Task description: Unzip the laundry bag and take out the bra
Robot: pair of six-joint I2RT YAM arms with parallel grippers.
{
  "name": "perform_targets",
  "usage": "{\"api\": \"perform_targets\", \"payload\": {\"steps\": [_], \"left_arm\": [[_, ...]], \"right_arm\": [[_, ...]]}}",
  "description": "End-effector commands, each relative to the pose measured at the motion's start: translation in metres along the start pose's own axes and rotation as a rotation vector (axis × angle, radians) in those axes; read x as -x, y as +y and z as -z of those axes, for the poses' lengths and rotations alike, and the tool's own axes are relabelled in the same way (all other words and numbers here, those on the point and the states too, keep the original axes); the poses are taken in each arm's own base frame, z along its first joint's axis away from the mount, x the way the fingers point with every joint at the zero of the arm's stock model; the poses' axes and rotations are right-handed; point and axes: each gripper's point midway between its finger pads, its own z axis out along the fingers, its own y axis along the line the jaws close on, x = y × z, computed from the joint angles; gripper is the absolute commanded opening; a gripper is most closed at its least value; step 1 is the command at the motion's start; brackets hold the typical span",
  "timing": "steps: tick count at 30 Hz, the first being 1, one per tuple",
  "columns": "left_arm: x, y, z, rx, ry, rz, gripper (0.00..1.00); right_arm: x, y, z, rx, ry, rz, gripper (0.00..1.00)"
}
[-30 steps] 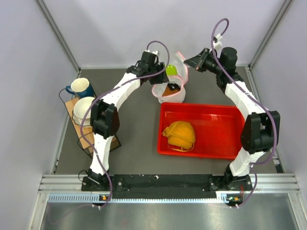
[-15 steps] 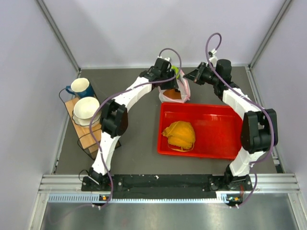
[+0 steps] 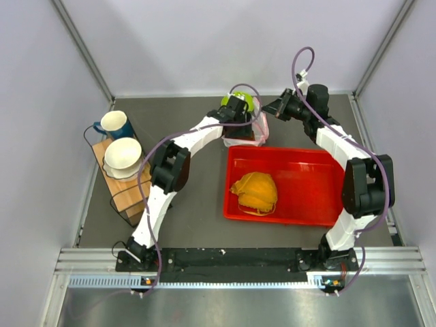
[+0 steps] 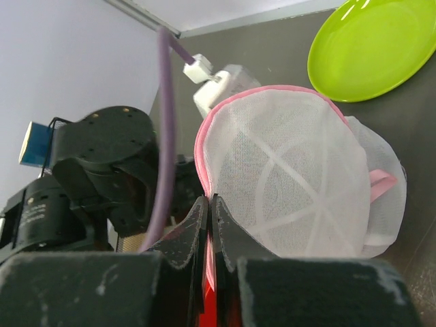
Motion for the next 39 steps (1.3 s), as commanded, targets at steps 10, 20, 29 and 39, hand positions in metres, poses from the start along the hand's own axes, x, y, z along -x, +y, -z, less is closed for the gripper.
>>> {"api": "perform_targets", "payload": {"steps": [10, 20, 29, 39], "left_arm": [[-0.001, -0.010, -0.019, -0.010, -0.019, -0.018, 0.28], [0.071, -0.070, 0.091, -0.298, -0.123, 0.058, 0.00], [0.085, -0.109, 0.177, -0.497, -0.122, 0.043, 0.00], [0.096, -0.129, 0.245, -0.613, -0.175, 0.032, 0.00]], "right_arm": [[0.022, 0.034, 0.013, 0.066, -0.065, 0.069, 0.00], [0.024, 0.036, 0.017, 0.058, -0.080, 0.076, 0.00], [0.021, 0.022, 0.016, 0.012, -0.096, 0.048, 0.00], [0.022, 0.016, 0.023, -0.018, -0.105, 0.039, 0.00]]}}
